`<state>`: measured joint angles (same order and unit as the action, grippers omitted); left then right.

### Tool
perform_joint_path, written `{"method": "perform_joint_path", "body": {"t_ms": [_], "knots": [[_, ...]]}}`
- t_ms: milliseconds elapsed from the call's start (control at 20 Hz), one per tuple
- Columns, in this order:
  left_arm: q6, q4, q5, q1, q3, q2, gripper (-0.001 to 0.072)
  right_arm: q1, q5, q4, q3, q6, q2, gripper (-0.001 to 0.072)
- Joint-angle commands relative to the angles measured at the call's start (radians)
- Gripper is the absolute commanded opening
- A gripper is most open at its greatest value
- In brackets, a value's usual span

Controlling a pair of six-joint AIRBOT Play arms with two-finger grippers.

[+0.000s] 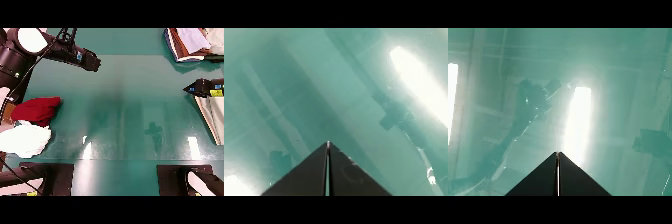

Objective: Fold the shirts.

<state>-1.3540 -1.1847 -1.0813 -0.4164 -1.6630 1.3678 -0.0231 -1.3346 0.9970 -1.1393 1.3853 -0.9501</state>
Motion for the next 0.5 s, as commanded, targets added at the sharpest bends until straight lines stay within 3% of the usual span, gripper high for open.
{"method": "perform_joint_path", "body": {"t_ms": [0,250,450], "knots": [[0.0,0.0,0.001,-0.001,0.0,0.0,0.0028,0.0,-0.002,0.0,0.0,0.0,0.001,0.0022],[0.0,0.007,0.099,0.008,-0.006,-0.001,0.0028,0.0,-0.003,0.0,0.0,0.0,0.001,0.0022],[-0.135,-0.249,-0.072,0.201,-0.005,-0.078,0.0027,0.0,-0.004,0.0,0.0,0.0,0.001,0.0022]]}}
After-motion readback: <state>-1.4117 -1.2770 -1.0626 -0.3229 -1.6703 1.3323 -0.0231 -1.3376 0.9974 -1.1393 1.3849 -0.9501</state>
